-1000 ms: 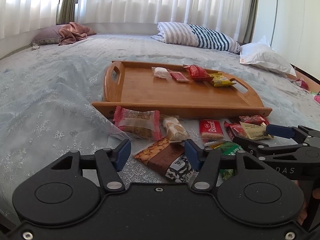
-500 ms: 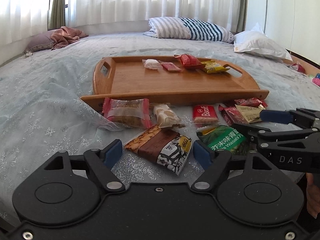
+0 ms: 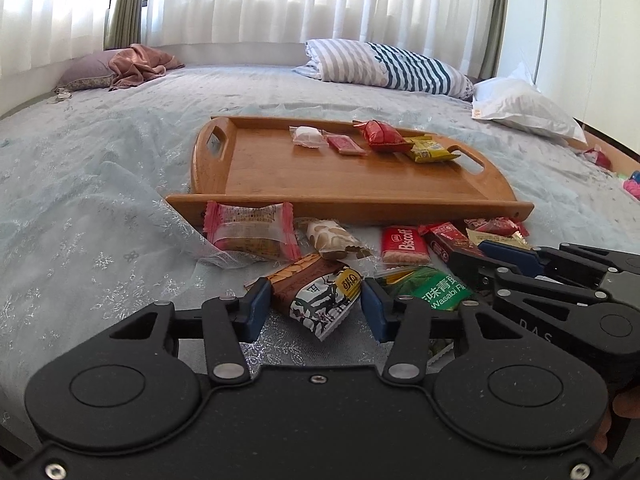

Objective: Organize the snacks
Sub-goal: 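Grasp the brown chocolate packet with the left tool while the right tool grasps the red wafer bar, then carry the brown packet and red bar over the wooden tray with both tools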

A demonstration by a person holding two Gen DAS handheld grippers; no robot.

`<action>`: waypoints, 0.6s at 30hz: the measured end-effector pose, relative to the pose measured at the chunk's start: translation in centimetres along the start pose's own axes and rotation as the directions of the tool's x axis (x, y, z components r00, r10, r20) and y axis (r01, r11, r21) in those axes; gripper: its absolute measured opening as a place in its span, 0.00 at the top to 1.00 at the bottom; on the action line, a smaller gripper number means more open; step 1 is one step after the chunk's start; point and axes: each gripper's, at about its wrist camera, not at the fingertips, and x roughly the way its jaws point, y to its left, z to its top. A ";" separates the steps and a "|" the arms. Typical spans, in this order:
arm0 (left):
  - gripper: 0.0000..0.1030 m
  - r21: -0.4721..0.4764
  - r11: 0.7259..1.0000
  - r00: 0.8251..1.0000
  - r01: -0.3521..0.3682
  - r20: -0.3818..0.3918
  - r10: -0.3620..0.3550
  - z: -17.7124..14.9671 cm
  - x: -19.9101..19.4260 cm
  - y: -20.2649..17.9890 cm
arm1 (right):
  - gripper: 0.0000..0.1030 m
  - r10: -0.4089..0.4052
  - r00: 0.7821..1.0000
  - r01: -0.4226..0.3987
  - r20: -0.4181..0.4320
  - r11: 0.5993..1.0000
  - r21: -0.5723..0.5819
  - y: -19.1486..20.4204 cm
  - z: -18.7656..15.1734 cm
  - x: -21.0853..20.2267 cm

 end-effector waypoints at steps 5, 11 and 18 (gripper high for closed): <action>0.56 -0.001 1.000 1.000 -0.010 0.016 0.010 0.1 -0.7 0.1 | 0.74 -0.007 1.000 0.007 0.013 1.000 -0.012 -0.4 0.2 -0.6; 0.56 -0.026 0.999 0.999 -0.022 0.029 0.022 0.6 -1.5 0.4 | 0.74 -0.012 1.000 0.011 0.021 0.999 0.035 -0.9 0.7 -1.0; 0.56 -0.026 0.999 0.998 -0.030 0.058 0.032 1.2 -2.6 0.3 | 0.74 -0.034 0.999 0.032 0.032 0.998 0.059 -1.3 1.0 -1.5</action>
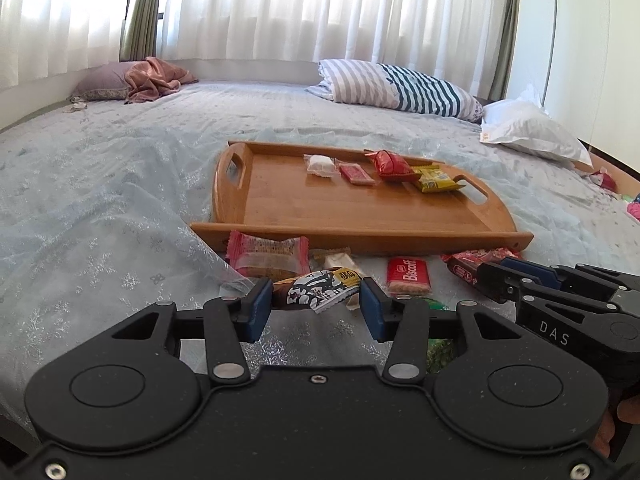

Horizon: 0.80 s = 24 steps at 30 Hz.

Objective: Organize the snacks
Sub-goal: 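Carry the brown packet and red bar over the wooden tray with both tools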

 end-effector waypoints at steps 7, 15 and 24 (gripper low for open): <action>0.56 -0.004 1.000 1.000 -0.006 0.021 0.006 0.7 -0.7 -0.1 | 0.80 -0.015 0.999 0.015 0.029 1.000 0.002 -0.1 0.5 -0.8; 0.56 -0.004 1.000 1.000 -0.005 0.023 0.005 0.7 -0.4 -0.5 | 0.74 -0.018 0.998 0.019 -0.056 1.000 0.016 -0.4 -0.2 0.3; 0.56 0.004 1.000 1.000 -0.004 0.009 0.004 0.5 -0.1 -0.8 | 0.46 0.032 0.995 -0.032 -0.096 0.999 -0.005 -0.1 -0.6 1.1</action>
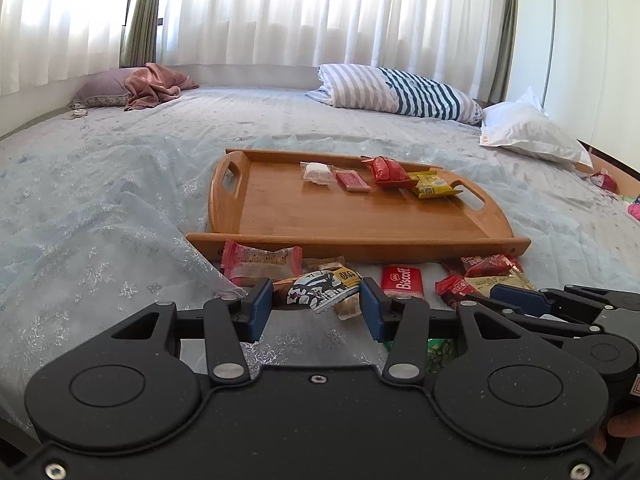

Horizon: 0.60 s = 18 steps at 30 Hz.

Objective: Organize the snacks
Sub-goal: 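Carry the brown packet and red bar over the wooden tray with both tools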

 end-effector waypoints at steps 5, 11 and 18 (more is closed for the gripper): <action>0.56 -0.004 1.000 1.000 -0.002 0.001 0.002 0.1 0.0 0.1 | 0.42 -0.044 0.999 0.044 -0.001 0.998 -0.050 0.9 -0.2 0.9; 0.56 0.016 1.000 1.000 0.003 0.022 -0.003 0.7 0.0 0.0 | 0.71 -0.033 0.999 0.032 -0.029 0.999 -0.027 0.6 0.1 1.2; 0.56 0.012 1.000 0.998 0.005 0.061 -0.005 2.5 0.5 0.3 | 0.73 0.003 1.000 -0.003 -0.017 1.000 0.006 0.3 1.3 0.3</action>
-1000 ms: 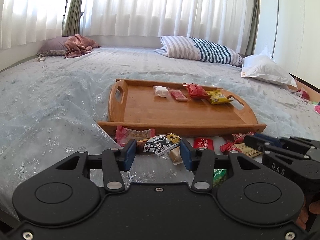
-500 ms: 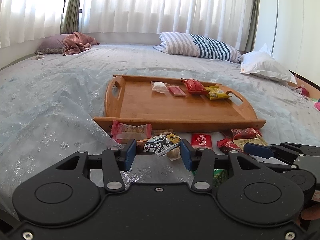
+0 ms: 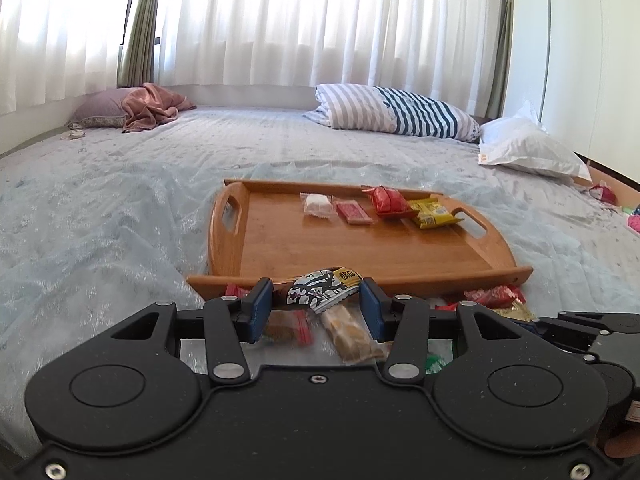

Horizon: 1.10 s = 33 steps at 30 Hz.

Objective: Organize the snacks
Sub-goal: 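Carry the brown packet and red bar over the wooden tray with both tools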

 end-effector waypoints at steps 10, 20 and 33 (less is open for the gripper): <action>0.56 0.002 1.000 1.000 -0.003 0.027 0.003 1.8 1.1 0.6 | 0.73 0.026 0.999 -0.028 0.028 0.997 0.077 -0.8 1.7 -0.9; 0.56 -0.015 1.000 0.999 -0.008 0.042 0.009 3.6 2.7 1.8 | 0.73 -0.013 0.997 0.002 0.079 0.991 0.134 -2.6 3.9 -1.0; 0.56 -0.048 0.999 0.998 -0.009 0.060 0.011 7.6 6.5 4.3 | 0.73 -0.045 0.994 0.025 0.095 0.979 0.201 -5.7 7.1 2.1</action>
